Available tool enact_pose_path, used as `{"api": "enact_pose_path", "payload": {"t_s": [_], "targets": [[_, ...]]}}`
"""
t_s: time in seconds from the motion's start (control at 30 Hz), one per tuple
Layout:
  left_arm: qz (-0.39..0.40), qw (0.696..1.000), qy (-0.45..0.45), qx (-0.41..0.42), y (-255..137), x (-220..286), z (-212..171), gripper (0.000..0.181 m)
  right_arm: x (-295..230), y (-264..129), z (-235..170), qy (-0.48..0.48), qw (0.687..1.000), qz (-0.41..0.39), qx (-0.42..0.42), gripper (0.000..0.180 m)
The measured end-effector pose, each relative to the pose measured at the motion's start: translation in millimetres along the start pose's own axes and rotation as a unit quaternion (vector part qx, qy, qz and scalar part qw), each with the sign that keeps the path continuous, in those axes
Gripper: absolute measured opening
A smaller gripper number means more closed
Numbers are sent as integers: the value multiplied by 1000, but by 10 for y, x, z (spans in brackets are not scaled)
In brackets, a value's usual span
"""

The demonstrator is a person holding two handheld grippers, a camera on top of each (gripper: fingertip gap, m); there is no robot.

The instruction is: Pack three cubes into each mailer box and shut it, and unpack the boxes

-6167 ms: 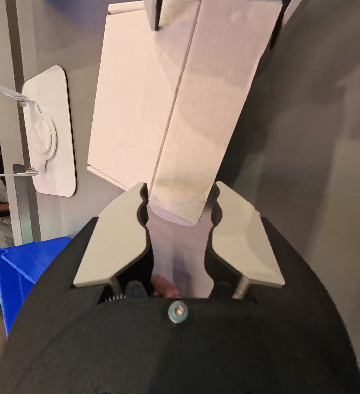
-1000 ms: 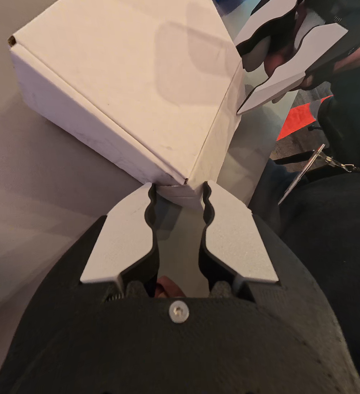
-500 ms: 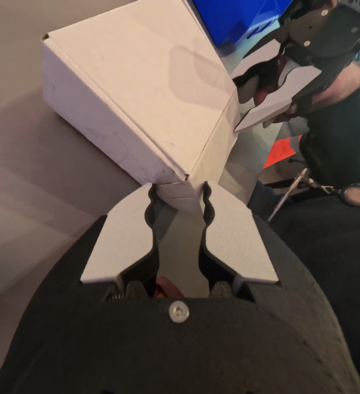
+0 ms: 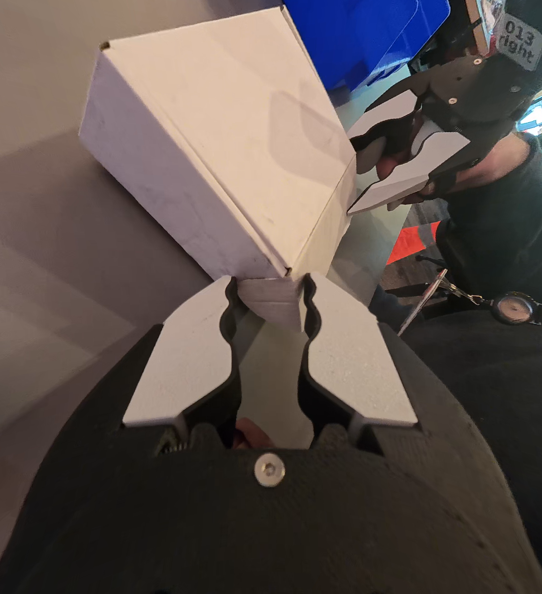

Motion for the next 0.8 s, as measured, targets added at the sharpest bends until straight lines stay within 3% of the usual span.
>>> {"api": "enact_pose_path", "payload": {"t_s": [0.3,0.47,0.6,0.7,0.8], "targets": [[-8,999,-24,-19,7,-1,-37,39,-13,-7,-3,-1,1000,7,-4,53],[67,993,101,-1,-76,108,21,51,-36,2,6,-39,999,-16,-4,51],[164,953,255,7,-161,296,217,59,-29,13,10,-38,999,-13,-7,51],[192,921,338,19,-133,455,467,49,-44,26,14,-44,999,-13,-11,51],[232,904,358,-38,56,375,710,41,-65,33,9,-52,999,-12,-14,51]]}}
Point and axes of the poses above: each gripper's, where its closed fingertips meet, y out along the fingers, z out of its top, x = y × z across the jaws, the point moved 9 cm from there along -y, back along the fingers
